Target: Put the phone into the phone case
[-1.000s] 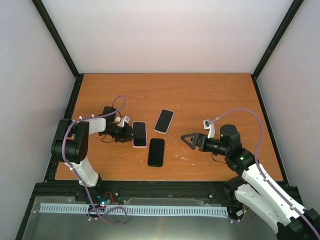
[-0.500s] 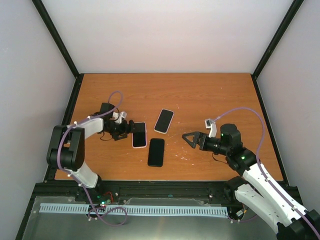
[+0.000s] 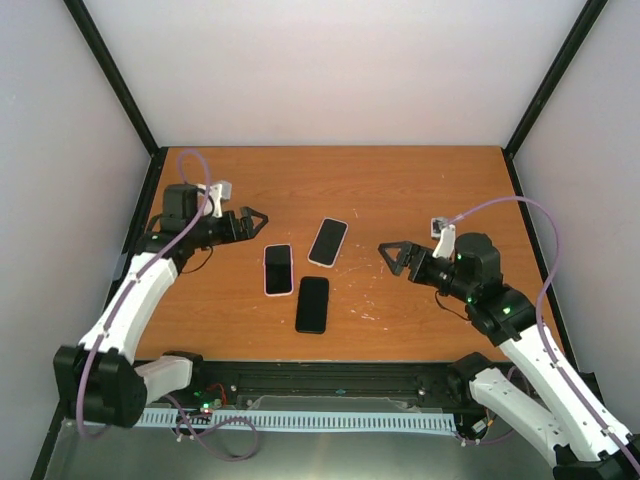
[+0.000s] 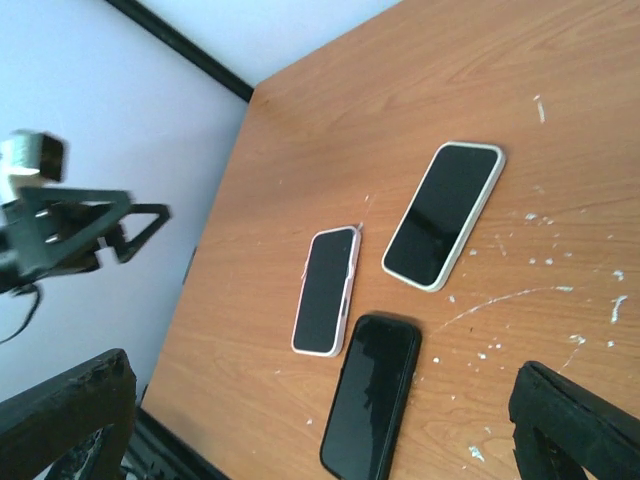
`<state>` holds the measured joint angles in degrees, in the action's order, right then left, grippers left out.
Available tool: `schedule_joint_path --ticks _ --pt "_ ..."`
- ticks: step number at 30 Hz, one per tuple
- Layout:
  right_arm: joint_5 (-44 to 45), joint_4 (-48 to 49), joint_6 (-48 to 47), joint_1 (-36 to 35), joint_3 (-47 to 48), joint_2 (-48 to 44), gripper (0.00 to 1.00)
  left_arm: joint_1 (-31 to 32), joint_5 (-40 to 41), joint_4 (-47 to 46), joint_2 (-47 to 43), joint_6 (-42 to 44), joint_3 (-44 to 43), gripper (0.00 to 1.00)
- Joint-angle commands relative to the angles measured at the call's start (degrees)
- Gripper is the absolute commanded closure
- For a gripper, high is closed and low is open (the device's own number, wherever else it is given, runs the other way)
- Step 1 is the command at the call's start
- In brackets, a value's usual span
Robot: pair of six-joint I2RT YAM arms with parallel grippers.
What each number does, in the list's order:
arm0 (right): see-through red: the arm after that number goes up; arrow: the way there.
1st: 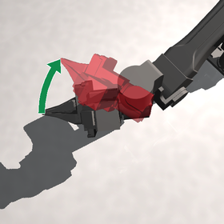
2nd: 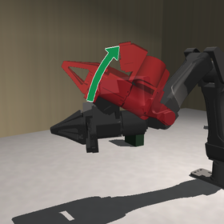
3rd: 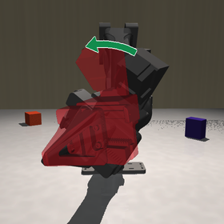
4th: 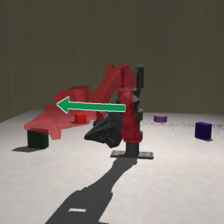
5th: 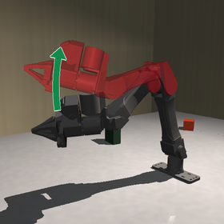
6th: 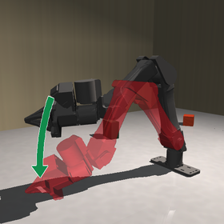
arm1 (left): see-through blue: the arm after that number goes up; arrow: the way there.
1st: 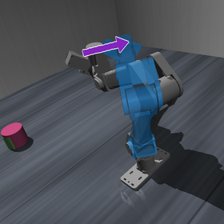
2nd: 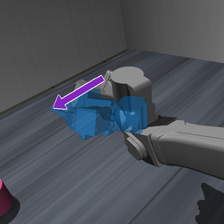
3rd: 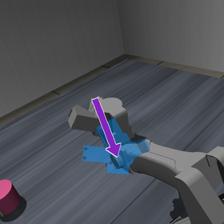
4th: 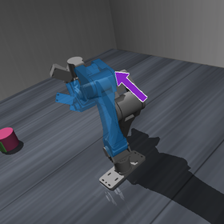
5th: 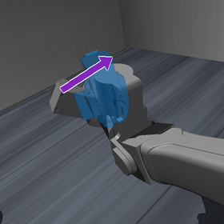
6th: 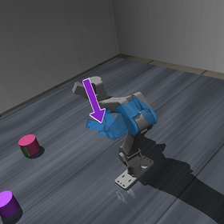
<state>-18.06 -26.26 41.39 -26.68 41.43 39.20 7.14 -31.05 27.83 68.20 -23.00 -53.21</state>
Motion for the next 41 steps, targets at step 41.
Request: schedule_joint_path --ticks 41 --pt "13.05 -10.75 -2.69 -0.22 12.47 1.15 0.00 -0.02 -20.92 -19.86 -25.38 -7.52 8.90 0.01"
